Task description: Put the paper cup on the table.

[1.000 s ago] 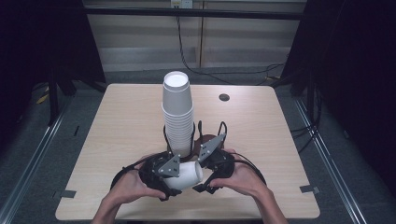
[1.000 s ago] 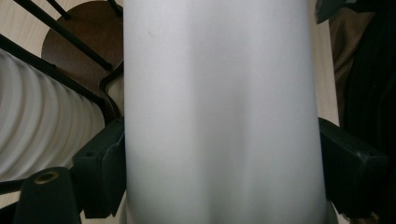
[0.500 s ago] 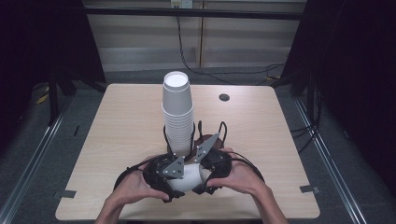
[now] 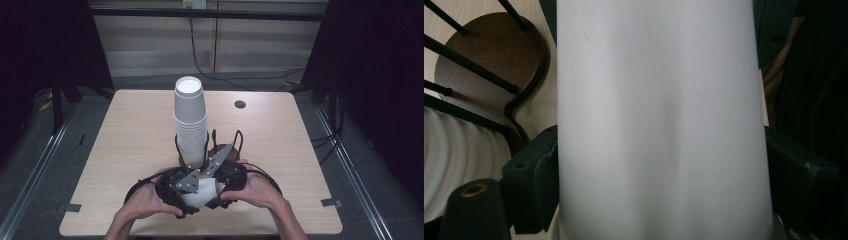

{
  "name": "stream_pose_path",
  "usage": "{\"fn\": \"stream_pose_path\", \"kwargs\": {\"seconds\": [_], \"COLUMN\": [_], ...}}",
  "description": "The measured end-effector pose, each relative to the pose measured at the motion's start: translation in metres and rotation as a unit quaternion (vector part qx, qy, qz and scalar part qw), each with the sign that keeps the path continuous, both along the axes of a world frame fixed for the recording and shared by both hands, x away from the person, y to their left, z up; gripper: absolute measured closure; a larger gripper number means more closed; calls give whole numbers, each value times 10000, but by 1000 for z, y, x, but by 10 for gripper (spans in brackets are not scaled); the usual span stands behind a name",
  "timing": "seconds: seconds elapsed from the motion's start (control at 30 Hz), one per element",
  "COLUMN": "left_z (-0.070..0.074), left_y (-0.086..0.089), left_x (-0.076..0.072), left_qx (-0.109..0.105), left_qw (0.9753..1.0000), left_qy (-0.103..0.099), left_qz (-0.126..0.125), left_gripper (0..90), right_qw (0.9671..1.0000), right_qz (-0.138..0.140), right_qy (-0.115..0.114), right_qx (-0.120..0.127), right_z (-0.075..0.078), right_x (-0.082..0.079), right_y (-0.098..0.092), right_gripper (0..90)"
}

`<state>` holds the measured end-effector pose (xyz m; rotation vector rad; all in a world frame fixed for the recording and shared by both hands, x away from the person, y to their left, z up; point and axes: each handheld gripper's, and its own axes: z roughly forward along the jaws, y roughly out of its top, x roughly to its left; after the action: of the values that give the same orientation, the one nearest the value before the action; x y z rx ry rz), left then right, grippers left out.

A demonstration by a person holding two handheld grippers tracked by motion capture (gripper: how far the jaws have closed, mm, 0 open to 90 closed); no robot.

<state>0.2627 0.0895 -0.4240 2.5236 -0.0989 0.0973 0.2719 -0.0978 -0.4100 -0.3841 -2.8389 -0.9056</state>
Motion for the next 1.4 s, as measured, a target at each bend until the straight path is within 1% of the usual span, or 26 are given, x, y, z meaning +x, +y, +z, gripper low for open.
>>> {"fn": "stream_pose_path", "kwargs": {"seconds": [0.07, 0.1, 0.23, 0.3, 0.37, 0.4, 0.5, 0.6, 0.63, 0.7, 0.73, 0.77, 0.8, 0.83, 0.87, 0.97, 1.0, 1.07, 1.1, 1.17, 1.23, 1.27, 1.3, 1.33, 1.37, 1.4], "left_z": [0, 0, 0, 2, 4, 4, 5, 5, 5, 5, 4, 4, 4, 3, 4, 5, 5, 6, 6, 7, 8, 8, 9, 11, 12, 13], "left_y": [1, 2, 4, 5, 6, 7, 10, 11, 12, 13, 14, 16, 17, 18, 18, 20, 21, 21, 22, 23, 24, 25, 26, 28, 30, 31], "left_x": [1, 0, 4, 5, 6, 7, 7, 6, 6, 6, 6, 6, 6, 5, 6, 6, 7, 6, 6, 6, 5, 5, 5, 6, 6, 6], "left_qx": [-48, -93, -304, -432, -499, -596, -677, -702, -737, -823, -911, -992, -1051, -1145, -1173, -1317, -1345, -1410, -1483, -1528, -1611, -1684, -1801, -1883, -1953, -1991], "left_qw": [10000, 9999, 9995, 9991, 9987, 9982, 9976, 9975, 9972, 9966, 9958, 9949, 9944, 9933, 9930, 9911, 9908, 9898, 9887, 9881, 9868, 9854, 9832, 9817, 9803, 9795], "left_qy": [59, 42, 52, 36, 80, 84, 103, 79, 102, 67, 73, 150, 127, 162, 130, 202, 147, 181, 219, 184, 170, 228, 285, 273, 273, 261], "left_qz": [-23, -27, -21, 38, 63, 54, 61, 54, 66, 64, 50, 76, 53, 65, 25, 51, 32, 49, 51, 42, 52, 70, 77, 82, 102, 136], "left_gripper": [150, 148, 136, 133, 135, 136, 137, 137, 137, 137, 137, 137, 137, 137, 137, 138, 136, 136, 137, 141, 141, 144, 154, 166, 159, 158], "right_qw": [10000, 10000, 10000, 9999, 9999, 9999, 9999, 9999, 9999, 9999, 9999, 9999, 9999, 9999, 9999, 9998, 9998, 9998, 9997, 9997, 9996, 9996, 9997, 9998, 9998, 9998], "right_qz": [5, 20, -56, -72, -77, -72, -80, -70, -79, -79, -73, -59, -46, -36, -41, -35, -46, -52, -59, -82, -62, -68, -81, -81, -86, -73], "right_qy": [29, 26, 1, -36, -41, -62, -52, -71, -45, -36, -38, -14, -18, 0, 1, -9, -13, 7, 20, 12, 26, 43, 46, 17, 47, 33], "right_qx": [40, 50, 70, 98, 103, 114, 123, 101, 92, 92, 100, 114, 138, 165, 159, 190, 195, 212, 224, 231, 270, 281, 243, 204, 173, 183], "right_z": [0, 0, 3, 5, 7, 7, 8, 8, 8, 8, 8, 7, 7, 7, 8, 8, 8, 8, 8, 8, 8, 7, 7, 5, 4, 3], "right_x": [1, 1, 1, 1, 1, 1, 1, 1, 1, 1, 1, 1, 2, 2, 1, 0, 0, 1, 1, 1, 1, 1, 0, 1, 1, 1], "right_y": [-2, -2, -5, -6, -7, -7, -7, -6, -6, -6, -6, -6, -7, -8, -8, -9, -9, -10, -11, -12, -12, -13, -13, -13, -13, -13], "right_gripper": [234, 235, 237, 237, 239, 239, 241, 241, 241, 241, 241, 241, 241, 241, 241, 242, 242, 241, 240, 240, 240, 241, 240, 240, 241, 240]}}
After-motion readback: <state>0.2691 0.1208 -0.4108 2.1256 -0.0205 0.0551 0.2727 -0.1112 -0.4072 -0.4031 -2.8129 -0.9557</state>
